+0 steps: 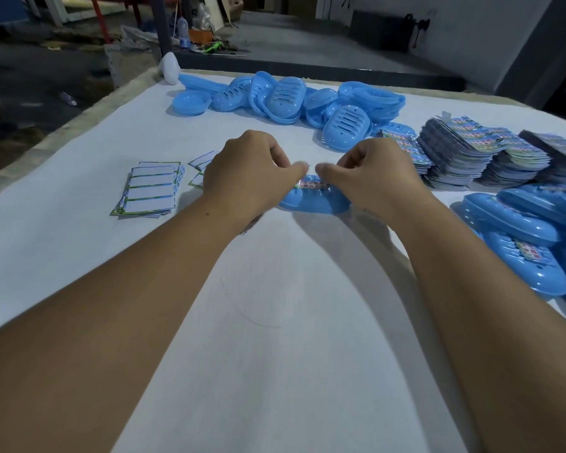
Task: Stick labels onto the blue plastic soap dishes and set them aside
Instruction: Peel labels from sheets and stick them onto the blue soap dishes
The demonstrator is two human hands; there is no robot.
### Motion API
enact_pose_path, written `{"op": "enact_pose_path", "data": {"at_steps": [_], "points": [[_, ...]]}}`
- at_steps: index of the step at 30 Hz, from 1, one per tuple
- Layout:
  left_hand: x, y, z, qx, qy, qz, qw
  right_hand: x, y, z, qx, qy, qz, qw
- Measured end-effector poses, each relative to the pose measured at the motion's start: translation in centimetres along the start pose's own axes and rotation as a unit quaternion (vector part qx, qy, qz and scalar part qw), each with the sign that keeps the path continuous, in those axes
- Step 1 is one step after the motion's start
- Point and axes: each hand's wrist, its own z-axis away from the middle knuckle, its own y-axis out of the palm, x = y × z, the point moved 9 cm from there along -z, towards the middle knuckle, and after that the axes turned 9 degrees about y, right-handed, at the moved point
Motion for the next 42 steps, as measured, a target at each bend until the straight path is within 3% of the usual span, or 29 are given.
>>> {"op": "enact_pose_path", "data": {"at_steps": [4, 10, 15, 27, 33, 37, 42], "points": [[0.7, -1.2, -0.1, -0.029, -0.031, 0.028, 0.999, 0.4, -0.8, 0.0, -0.021, -0.037, -0.056, 0.998], [0.8, -2.1, 0.2, -0.049, -0.015, 0.03, 0.998, 2.1, 3.0, 2.2, 0.127, -0.137, 0.025, 0.982], [0.7, -2.2, 0.3, -0.054, -0.004, 0.043, 0.998, 1.8, 3.9, 2.5, 0.158, -0.133, 0.048, 0.977], [0.3, -2.8, 0.8, -0.059, 0.012, 0.054, 0.997, 1.6, 2.6, 2.5, 0.102, -0.143, 0.059, 0.983], [0.3, -2.8, 1.0, -0.051, 0.014, 0.055, 0.997, 1.1, -0.6, 3.7, 0.025, -0.133, 0.089, 0.987], [0.1, -2.7, 1.2, -0.046, 0.018, 0.06, 0.997, -1.5, -5.2, 4.6, -0.039, -0.099, 0.121, 0.987], [-0.3, -2.6, 1.5, -0.036, 0.022, 0.059, 0.997, -7.4, -11.9, 5.7, -0.123, 0.007, 0.146, 0.982]]}}
